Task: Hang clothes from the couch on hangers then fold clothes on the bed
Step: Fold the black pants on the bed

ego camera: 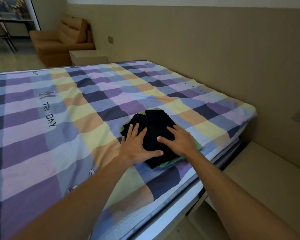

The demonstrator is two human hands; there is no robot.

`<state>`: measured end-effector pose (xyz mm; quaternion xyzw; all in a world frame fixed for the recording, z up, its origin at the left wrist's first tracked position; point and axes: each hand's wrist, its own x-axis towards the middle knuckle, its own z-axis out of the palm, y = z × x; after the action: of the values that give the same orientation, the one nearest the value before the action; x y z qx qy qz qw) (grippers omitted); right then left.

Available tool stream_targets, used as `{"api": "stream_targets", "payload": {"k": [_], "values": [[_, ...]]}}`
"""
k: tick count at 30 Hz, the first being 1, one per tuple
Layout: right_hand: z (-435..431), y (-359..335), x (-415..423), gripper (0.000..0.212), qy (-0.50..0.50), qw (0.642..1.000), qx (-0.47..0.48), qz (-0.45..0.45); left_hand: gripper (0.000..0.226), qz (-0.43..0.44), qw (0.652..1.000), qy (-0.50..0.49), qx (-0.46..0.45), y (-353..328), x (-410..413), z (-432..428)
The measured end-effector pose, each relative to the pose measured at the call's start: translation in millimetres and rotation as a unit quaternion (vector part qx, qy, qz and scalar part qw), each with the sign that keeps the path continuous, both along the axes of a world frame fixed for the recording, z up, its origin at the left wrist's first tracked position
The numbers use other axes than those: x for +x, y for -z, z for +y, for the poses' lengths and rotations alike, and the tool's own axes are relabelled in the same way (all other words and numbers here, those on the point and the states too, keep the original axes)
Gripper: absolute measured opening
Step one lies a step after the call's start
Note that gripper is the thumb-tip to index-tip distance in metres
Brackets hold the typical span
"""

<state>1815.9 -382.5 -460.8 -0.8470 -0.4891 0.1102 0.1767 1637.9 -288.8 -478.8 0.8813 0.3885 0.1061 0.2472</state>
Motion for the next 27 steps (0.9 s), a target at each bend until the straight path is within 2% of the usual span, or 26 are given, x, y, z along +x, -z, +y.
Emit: {"api": "stream_targets", "payload": {"k": [4,6,9,12,21,24,27], "values": [[-2,-7,-31,0.064,0.032,0.997,0.065,0.012,0.11,-0.106,0.99,0.006,-0.09,-20,-37,-6],[3,-10,-61,0.054,0.034,0.992,0.113,0.042,0.105,-0.169,0.978,-0.031,-0.119,-29,-65,-8],[13,-17,-115,0.046,-0.001,0.975,0.19,0.116,0.085,-0.232,0.956,-0.086,-0.157,-41,-112,-12],[23,-29,-179,0.045,-0.045,0.949,0.243,0.198,0.066,-0.256,0.95,-0.121,-0.132,-51,-174,-17],[42,-45,-361,0.045,-0.182,0.908,0.262,0.271,0.04,-0.293,0.916,-0.272,-0.032,-54,-381,-45],[44,-35,-419,0.046,-0.213,0.902,0.24,0.289,0.043,-0.291,0.897,-0.332,-0.014,-41,-448,-51],[46,-24,-473,0.05,-0.248,0.896,0.208,0.302,0.051,-0.246,0.891,-0.382,0.014,-27,-504,-60]]}}
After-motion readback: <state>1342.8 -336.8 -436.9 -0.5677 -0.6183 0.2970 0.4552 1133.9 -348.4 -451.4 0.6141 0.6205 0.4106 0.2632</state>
